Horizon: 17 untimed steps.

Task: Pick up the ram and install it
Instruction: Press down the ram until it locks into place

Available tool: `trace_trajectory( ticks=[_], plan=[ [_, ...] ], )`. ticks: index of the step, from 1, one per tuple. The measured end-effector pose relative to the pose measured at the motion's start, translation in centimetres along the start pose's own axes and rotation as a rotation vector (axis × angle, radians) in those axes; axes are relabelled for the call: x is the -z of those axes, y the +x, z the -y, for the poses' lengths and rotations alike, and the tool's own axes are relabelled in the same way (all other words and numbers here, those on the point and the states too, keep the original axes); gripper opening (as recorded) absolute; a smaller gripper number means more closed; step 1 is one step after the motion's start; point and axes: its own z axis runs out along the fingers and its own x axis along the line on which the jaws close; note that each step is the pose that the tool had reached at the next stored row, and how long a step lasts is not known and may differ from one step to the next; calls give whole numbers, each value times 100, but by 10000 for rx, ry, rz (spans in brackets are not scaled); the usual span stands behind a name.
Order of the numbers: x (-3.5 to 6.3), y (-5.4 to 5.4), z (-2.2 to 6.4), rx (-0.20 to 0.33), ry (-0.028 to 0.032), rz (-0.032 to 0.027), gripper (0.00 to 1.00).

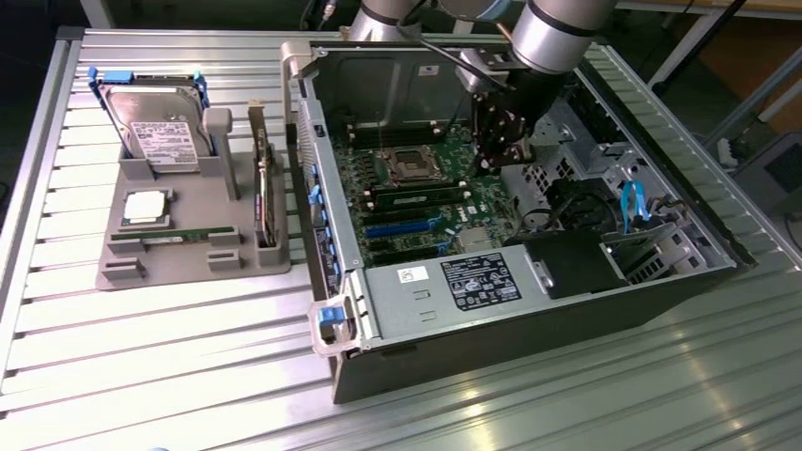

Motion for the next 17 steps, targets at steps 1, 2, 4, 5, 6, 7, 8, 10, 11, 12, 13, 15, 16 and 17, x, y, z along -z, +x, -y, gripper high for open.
trace_trajectory(
  ticks=[1, 2, 4, 5, 6, 7, 8, 10, 11, 12, 13, 15, 16, 17],
  plan=[
    [-28, -3, -47, -1, 0, -1, 9],
    [-55, -5, -68, 0, 0, -1, 9],
    [-109, -8, -98, 0, 0, 0, 9],
    [-128, -9, -109, 0, 0, -1, 9],
    [-141, -10, -114, 0, 0, -1, 9],
    [-158, -10, -117, 0, 0, -1, 9],
    [-193, -11, -119, 0, 1, 0, 9],
    [-250, -13, -119, 0, 0, -1, 9],
    [-271, -13, -117, 0, 1, 0, 9],
    [-295, -13, -116, 0, 0, -4, 9],
    [-310, -9, -116, -2, -1, -1, 9],
    [-334, -5, -114, 0, -1, 6, 9],
    [-300, -7, -116, 1, 7, 26, 9],
    [-213, -4, -122, 0, 1, 13, 9]
  ],
)
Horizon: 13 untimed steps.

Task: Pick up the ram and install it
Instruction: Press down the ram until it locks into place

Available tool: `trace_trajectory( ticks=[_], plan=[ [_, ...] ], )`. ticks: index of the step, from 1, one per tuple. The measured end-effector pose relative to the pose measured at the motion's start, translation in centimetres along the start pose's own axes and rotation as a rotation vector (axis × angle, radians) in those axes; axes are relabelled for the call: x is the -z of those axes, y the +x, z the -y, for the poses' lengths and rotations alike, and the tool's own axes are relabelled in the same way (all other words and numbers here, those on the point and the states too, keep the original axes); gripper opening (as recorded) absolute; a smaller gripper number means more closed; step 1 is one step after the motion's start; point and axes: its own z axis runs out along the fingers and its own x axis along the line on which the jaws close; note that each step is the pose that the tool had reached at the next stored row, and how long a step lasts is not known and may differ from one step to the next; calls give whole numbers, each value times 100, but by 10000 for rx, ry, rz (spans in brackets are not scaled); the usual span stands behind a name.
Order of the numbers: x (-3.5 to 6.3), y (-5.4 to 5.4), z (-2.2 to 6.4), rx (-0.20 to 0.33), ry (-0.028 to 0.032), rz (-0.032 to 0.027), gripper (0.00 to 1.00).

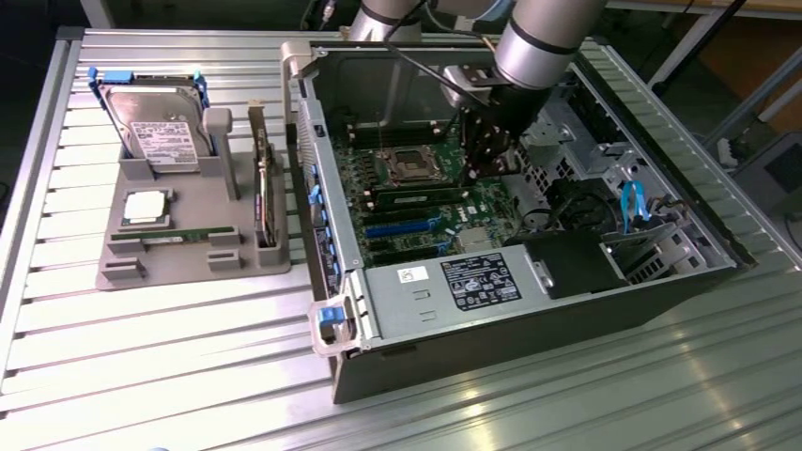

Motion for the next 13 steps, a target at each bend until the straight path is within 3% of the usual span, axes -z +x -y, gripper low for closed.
trace_trajectory(
  ticks=[1, 2, 5, 7, 12, 13],
  plan=[
    [30, 0, -13, 2, 0, 1, 9],
    [26, -4, -79, 1, 3, 1, 9],
    [2, -24, -443, -1, 25, -1, 9],
    [-10, -34, -626, 0, 35, -2, 9],
    [-56, -59, -1044, 0, 53, 11, 9],
    [-90, -60, -1050, -2, 53, 12, 9]
  ],
)
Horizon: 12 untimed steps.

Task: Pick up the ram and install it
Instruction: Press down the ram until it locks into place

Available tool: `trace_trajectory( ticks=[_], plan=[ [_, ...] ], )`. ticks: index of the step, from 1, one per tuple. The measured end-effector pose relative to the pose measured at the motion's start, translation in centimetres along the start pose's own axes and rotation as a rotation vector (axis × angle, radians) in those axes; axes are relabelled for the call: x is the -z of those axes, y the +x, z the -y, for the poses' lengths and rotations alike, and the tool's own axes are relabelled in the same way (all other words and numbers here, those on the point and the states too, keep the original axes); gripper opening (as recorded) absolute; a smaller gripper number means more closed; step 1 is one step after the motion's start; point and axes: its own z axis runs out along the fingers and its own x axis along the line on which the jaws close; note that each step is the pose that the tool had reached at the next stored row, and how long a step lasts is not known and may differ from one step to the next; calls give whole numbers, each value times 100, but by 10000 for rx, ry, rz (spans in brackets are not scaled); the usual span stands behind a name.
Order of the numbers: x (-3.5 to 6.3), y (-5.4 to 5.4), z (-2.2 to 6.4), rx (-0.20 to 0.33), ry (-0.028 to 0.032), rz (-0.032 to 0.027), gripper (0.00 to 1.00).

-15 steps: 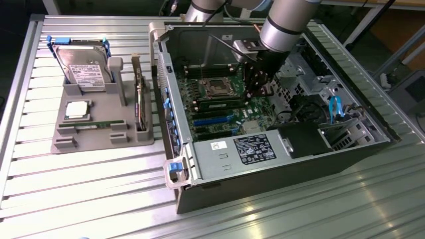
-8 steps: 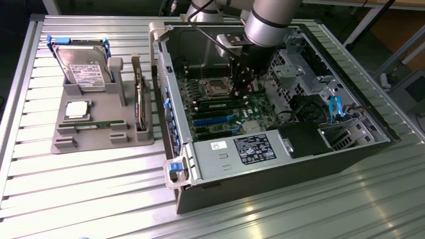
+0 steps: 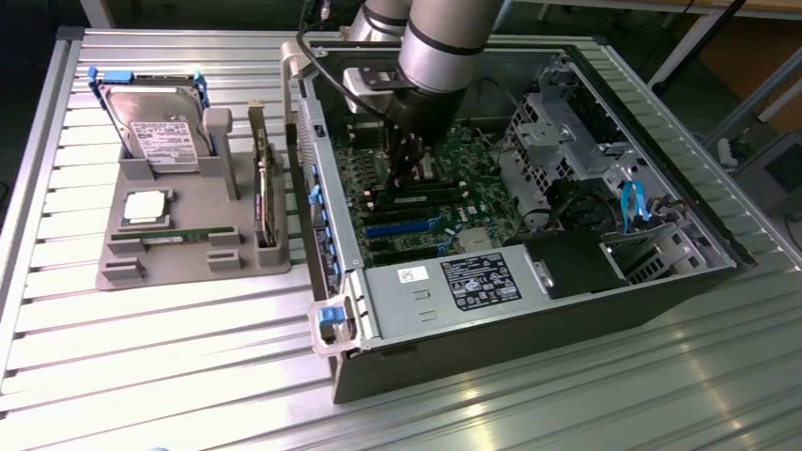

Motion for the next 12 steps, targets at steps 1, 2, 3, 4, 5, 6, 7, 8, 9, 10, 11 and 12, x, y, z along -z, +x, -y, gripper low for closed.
trace_trajectory(
  ticks=[1, 2, 3, 4, 5, 6, 7, 8, 9, 10, 11, 12],
  plan=[
    [-28, 0, 2, -3, -2, -3, 9],
    [-90, 0, 4, -9, -7, -10, 9],
    [-109, -1, 7, -10, -4, -4, 9],
    [-110, -2, 10, -10, -1, 2, 9],
    [-82, -2, 28, -9, 9, 18, 9],
    [-44, 3, 80, -7, 2, 6, 9],
    [-21, 9, 166, -9, -1, 2, 9],
    [-13, 13, 244, -7, -2, 4, 9],
    [-6, 18, 341, -7, -8, 4, 9],
    [3, 24, 479, -17, -18, -16, 9],
    [16, 26, 534, -58, -30, -153, 9],
    [48, 29, 571, -81, -33, -199, 9]
  ],
)
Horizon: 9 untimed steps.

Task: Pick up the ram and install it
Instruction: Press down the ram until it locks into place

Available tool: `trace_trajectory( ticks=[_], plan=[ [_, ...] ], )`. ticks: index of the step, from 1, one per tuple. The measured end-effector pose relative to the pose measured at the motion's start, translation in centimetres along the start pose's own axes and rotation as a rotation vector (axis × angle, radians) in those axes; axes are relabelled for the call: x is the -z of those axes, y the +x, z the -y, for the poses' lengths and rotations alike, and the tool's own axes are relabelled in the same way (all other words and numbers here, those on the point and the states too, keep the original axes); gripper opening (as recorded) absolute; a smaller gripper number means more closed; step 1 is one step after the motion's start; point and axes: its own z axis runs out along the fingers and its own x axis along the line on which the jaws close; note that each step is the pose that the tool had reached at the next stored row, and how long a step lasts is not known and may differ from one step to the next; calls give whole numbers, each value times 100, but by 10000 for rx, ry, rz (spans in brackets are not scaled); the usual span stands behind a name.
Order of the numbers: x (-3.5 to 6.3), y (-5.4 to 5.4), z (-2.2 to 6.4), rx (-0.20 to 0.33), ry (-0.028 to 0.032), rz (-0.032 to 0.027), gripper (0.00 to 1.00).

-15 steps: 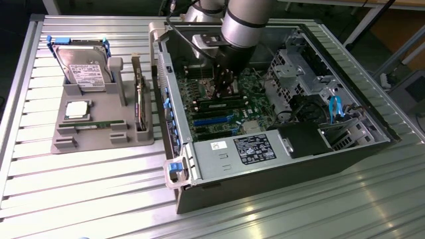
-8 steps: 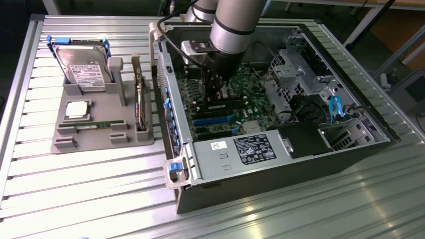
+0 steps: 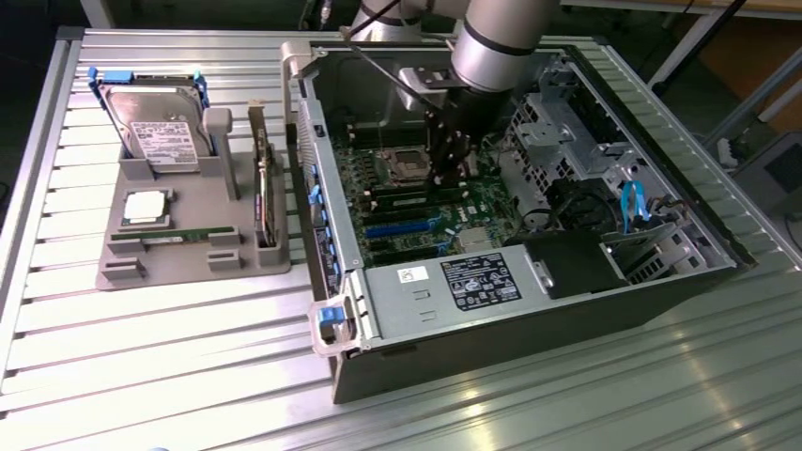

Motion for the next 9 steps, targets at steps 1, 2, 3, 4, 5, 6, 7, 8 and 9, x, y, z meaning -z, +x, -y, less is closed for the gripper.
trace_trajectory(
  ticks=[1, 2, 3, 4, 5, 6, 7, 8, 9],
  plan=[
    [40, 3, 32, -12, -1, -11, 9],
    [103, 8, 78, -14, 0, -9, 9],
    [138, 11, 121, -15, 0, -9, 9],
    [147, 12, 145, -14, 0, -8, 9],
    [156, 15, 191, -14, 1, -8, 9],
    [166, 17, 225, -15, 0, -8, 9],
    [180, 20, 278, -14, 0, -9, 9],
    [185, 21, 310, -14, 1, -6, 9],
    [189, 22, 328, -15, 1, -6, 9]
  ],
)
